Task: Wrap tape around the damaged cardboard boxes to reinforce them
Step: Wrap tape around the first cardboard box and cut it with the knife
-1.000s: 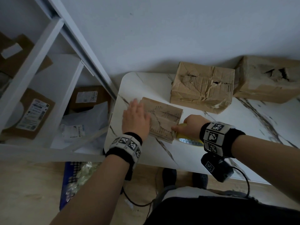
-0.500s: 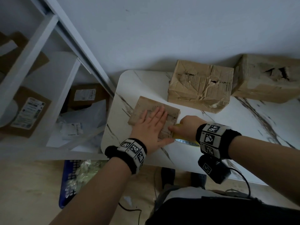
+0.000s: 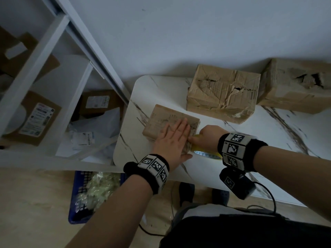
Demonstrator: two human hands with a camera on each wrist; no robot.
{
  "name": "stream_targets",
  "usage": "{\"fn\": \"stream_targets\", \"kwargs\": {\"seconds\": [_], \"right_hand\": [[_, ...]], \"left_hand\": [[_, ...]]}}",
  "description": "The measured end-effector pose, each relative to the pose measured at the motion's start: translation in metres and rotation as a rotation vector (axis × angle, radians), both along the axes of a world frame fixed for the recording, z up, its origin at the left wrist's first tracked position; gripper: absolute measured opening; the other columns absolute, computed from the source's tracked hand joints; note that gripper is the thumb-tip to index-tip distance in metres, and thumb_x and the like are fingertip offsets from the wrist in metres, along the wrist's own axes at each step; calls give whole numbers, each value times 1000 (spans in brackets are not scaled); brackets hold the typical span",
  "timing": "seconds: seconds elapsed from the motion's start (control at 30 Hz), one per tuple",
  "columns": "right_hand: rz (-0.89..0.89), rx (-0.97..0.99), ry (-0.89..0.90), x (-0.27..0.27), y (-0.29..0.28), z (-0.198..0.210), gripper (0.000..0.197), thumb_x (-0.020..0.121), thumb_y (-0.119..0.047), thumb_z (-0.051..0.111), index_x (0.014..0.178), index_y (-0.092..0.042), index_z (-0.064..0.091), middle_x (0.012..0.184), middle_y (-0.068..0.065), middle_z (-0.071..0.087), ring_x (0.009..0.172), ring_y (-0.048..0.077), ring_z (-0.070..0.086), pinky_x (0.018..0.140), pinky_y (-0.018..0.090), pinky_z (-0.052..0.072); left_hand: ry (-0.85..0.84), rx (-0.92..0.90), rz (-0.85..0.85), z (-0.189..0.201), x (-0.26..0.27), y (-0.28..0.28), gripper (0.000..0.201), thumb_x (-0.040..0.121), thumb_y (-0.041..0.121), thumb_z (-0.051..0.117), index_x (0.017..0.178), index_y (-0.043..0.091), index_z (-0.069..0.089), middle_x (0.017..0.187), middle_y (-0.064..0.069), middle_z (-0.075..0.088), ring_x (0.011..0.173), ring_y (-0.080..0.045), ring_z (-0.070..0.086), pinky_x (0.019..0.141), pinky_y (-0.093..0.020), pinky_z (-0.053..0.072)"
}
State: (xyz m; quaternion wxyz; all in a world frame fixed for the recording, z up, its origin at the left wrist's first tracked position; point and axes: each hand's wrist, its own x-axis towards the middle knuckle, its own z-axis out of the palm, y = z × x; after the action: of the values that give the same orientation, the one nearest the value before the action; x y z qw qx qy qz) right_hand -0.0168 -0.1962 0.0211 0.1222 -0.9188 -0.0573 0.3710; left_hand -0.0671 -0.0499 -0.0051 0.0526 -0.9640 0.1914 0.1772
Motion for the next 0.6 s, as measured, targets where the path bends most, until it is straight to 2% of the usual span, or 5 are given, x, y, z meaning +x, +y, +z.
{"fn": "stream_targets", "kwargs": {"seconds": [0.1,0.2,0.33,0.47,0.6], "right_hand": [[-17,30,26,-1,-2,1,52,91,-57,41,68,-12,52,71,5,52,69,20,51,56,26,38],[-40,58,27,0,-5,5,54,89,-61,42,86,-11,61,85,7,57,79,22,53,68,28,41],[-111,135,-50,4,-13,20,57,82,-68,46,80,-14,63,76,2,57,71,17,52,62,27,39],[-159,284,-186,15,-13,41,59,81,-68,50,67,-11,59,61,2,50,58,16,50,56,25,38],[-259,487,-230,29,-5,62,48,79,-60,59,69,-13,57,67,7,48,63,20,52,60,29,40]], "left_hand": [[22,-16,113,-3,-3,-3,89,86,68,32,145,22,-16,156,-9,-21,145,-28,-16,111,-57,-10],[-18,-43,216,4,-5,-10,80,82,64,27,147,18,29,156,-13,19,143,-33,20,107,-67,17],[21,-100,236,8,4,-4,82,90,61,35,152,20,-2,158,-4,-16,146,-24,-13,114,-59,-3],[2,-272,323,20,13,11,84,89,61,39,151,21,0,159,-1,-10,146,-19,-8,117,-52,0],[-29,-504,414,30,20,29,84,87,58,47,151,23,5,160,0,-1,146,-16,2,119,-43,8]]}}
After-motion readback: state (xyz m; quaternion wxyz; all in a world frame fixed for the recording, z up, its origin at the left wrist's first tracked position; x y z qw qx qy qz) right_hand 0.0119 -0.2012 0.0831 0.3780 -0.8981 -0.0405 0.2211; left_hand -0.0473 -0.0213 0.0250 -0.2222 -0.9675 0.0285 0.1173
